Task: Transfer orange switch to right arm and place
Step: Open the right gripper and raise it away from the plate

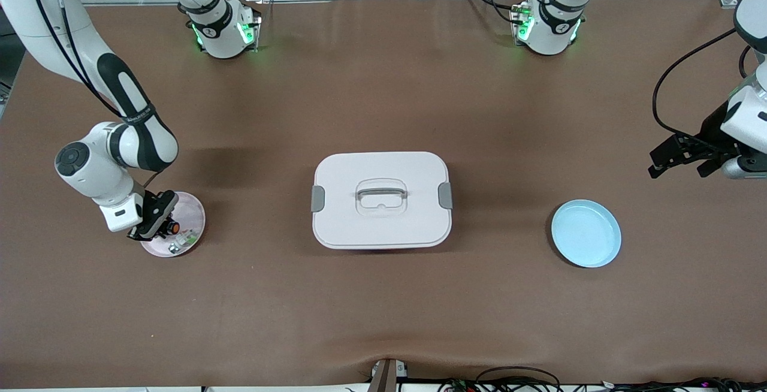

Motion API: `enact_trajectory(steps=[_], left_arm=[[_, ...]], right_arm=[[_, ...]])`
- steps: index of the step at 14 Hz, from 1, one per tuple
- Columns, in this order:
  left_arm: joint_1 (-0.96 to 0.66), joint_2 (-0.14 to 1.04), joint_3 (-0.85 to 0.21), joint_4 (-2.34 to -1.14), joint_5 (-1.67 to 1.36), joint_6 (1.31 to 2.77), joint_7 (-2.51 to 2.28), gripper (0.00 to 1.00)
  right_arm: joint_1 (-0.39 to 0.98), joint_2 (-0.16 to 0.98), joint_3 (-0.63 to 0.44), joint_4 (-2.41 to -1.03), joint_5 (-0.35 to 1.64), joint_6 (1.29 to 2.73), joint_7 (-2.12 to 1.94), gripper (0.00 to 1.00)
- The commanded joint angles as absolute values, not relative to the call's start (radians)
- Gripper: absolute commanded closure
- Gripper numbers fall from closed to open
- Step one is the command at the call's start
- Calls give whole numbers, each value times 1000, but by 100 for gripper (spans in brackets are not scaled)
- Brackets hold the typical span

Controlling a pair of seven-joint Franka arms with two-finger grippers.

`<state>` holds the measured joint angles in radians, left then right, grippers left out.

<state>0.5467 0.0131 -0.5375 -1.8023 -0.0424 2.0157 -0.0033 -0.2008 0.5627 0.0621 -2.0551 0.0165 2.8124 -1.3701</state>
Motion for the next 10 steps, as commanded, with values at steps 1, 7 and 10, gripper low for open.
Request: enact_trajectory(steps=[1, 7, 10], left_arm=[[462, 20, -456, -1796, -61, 2019, -3, 0], [160, 20, -147, -1799, -60, 2017, -2, 0], [76, 20, -69, -1799, -60, 2017, -2, 0]], right_arm=[[-221, 586, 83, -2043, 9, 2821, -1393, 0], [-221, 554, 86, -1987, 12, 2673, -1373, 0], [-225, 499, 84, -1964, 14, 2542, -1307, 0]])
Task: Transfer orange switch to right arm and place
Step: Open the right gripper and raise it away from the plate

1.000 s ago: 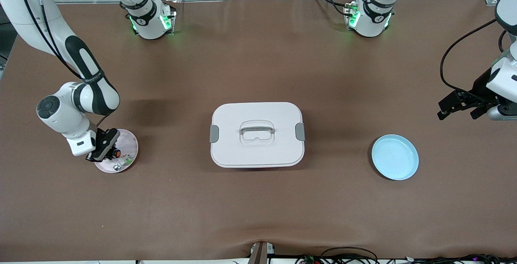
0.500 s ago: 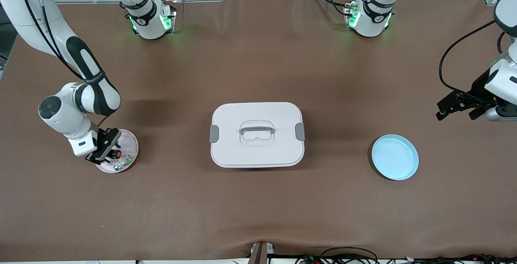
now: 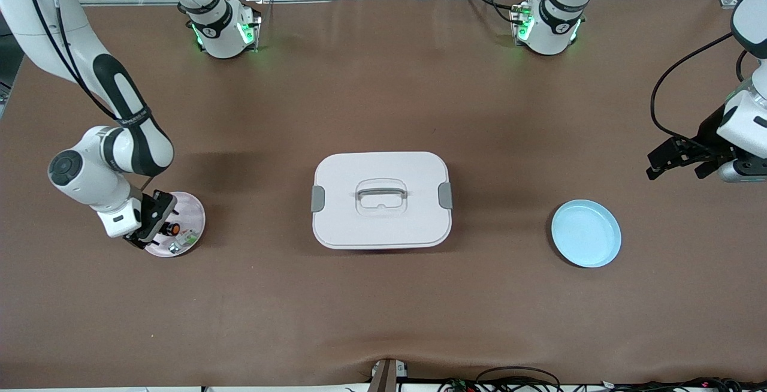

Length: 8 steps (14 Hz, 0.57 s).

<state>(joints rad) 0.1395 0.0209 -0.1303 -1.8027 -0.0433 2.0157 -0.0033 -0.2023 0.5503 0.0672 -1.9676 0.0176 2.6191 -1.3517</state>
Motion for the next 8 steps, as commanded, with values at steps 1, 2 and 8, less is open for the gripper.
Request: enact_trajectory(steps=[1, 2, 8], left_arm=[[40, 20, -31, -1801, -60, 2016, -2, 0], [16, 20, -8, -1799, -60, 2016, -3, 0], [12, 21, -6, -1802, -60, 2016, -2, 0]], right_arm=[[-224, 479, 84, -1960, 14, 2495, -1263, 0], [-221, 459, 84, -1951, 12, 2444, -1218, 0], [-216, 405, 84, -1734, 12, 2003, -1029, 0]])
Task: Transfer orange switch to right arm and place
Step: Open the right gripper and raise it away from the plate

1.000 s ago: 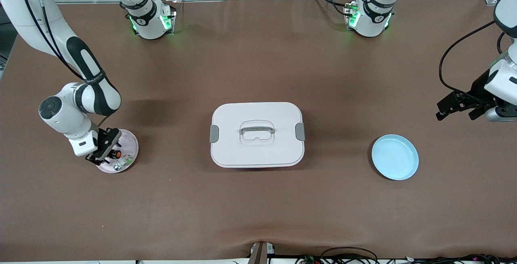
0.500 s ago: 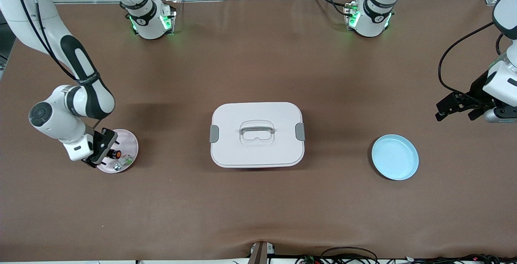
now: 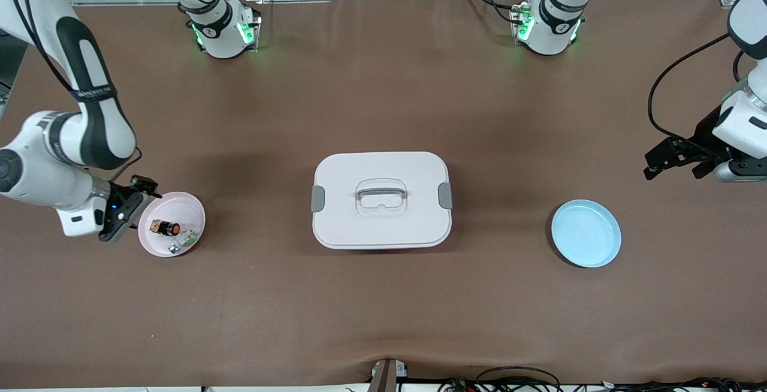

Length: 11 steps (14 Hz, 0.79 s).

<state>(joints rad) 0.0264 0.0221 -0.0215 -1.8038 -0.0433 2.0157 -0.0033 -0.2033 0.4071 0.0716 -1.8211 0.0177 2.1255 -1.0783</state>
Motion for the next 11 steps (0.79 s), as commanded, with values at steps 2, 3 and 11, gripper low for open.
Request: enact_trajectory(steps=[2, 3, 11], left_arm=[[12, 21, -6, -1802, -60, 2016, -3, 0], [12, 23, -6, -1802, -60, 2016, -3, 0], [40, 5, -6, -1796, -55, 1993, 20, 0]], right_arm=[[-216, 405, 83, -1634, 12, 1883, -962, 0], [-216, 403, 84, -1597, 12, 1826, -916, 0], [-209, 296, 91, -1473, 12, 1612, -467, 0]])
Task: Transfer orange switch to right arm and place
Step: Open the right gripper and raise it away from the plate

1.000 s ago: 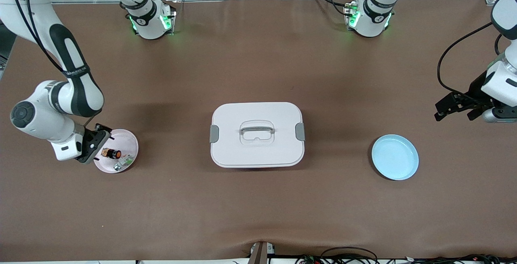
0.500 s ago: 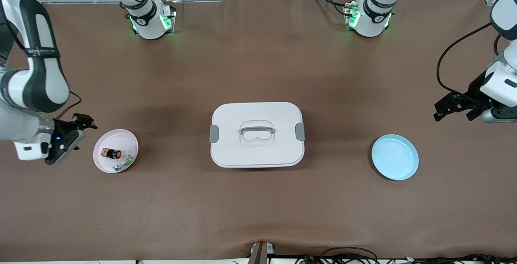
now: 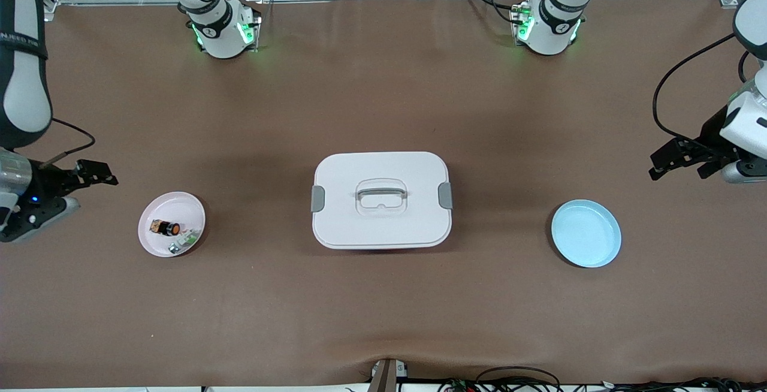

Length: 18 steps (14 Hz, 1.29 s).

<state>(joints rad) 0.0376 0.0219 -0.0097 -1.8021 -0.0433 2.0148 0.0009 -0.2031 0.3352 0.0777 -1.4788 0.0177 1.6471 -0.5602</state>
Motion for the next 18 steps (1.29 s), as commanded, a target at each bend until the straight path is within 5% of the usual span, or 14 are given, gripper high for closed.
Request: enact_trajectory(steps=[1, 10, 18], left_arm=[[40, -8, -6, -1795, -51, 1968, 20, 0], [35, -132, -63, -1761, -48, 1755, -9, 0], [32, -87, -77, -1683, -23, 1712, -26, 0]], right_arm=[[-209, 295, 91, -1447, 12, 1577, -456, 0], [-198, 230, 89, -1370, 12, 1396, -275, 0], [-204, 215, 83, -1210, 35, 1285, -247, 0]])
